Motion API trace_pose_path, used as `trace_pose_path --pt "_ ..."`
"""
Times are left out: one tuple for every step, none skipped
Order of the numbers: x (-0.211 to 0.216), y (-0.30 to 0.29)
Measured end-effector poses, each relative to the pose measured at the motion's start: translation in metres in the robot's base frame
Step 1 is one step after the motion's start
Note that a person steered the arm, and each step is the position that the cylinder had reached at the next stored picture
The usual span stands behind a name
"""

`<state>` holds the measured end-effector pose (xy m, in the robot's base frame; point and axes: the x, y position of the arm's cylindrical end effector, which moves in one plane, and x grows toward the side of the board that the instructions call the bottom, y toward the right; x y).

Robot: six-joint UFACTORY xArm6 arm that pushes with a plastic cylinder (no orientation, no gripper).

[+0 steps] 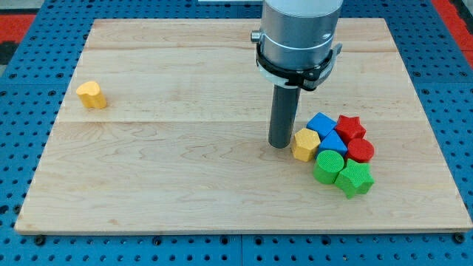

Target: Move your arm to the left of the green star

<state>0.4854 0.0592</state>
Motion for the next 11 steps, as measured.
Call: trace_pose_path --pt "0.0 0.0" --pt "0.006 -0.004" --pt "0.01 -0.005" --pt "0.031 -0.018" --pt "0.045 -0.022" --pt "0.049 -0.022" --pt "0.055 -0.011" --pt "0.062 0.002" --pt "0.069 0.002" --pt "0.069 0.002" --pt "0.07 0.002"
